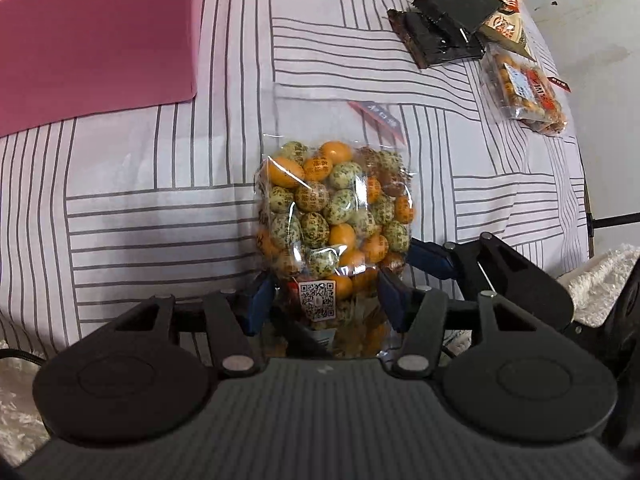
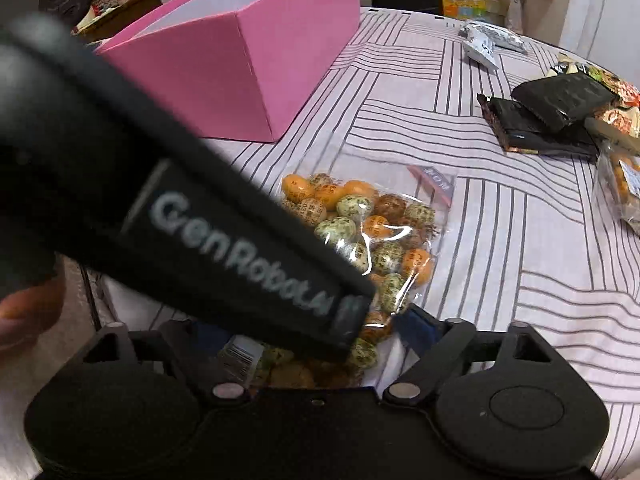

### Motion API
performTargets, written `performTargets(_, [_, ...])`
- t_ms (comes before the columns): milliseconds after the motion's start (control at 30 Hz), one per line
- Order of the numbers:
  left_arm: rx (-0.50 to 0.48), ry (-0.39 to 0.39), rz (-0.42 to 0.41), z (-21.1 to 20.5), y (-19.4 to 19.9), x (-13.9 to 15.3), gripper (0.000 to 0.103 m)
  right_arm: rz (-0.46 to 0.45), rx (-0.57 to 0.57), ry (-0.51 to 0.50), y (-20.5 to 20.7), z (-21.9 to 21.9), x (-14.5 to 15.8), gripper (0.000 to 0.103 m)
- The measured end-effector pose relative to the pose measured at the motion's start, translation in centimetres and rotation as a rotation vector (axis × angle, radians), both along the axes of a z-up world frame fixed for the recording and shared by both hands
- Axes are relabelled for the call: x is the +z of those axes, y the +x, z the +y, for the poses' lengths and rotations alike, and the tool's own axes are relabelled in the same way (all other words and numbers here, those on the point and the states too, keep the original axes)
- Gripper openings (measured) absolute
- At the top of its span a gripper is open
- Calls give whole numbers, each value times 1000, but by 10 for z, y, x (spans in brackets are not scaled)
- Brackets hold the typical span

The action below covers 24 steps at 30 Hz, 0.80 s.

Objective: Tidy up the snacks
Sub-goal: 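Lift and carry the peanut bag with the left gripper toward the pink box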

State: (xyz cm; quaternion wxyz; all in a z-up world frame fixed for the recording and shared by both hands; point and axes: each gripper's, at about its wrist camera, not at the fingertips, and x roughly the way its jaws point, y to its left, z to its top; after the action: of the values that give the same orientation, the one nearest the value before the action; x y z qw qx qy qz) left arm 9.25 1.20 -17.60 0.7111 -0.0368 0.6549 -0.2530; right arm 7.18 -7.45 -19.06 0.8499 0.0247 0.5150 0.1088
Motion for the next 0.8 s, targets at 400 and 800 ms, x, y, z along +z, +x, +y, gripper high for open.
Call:
performTargets(400, [18,-4,-139,-3,-19,31,53,-71,23,-11,-17,1,26,78])
performTargets(800, [47,-28,-196,15,-40,78,53,-120,52,-21,-43,9,69,78])
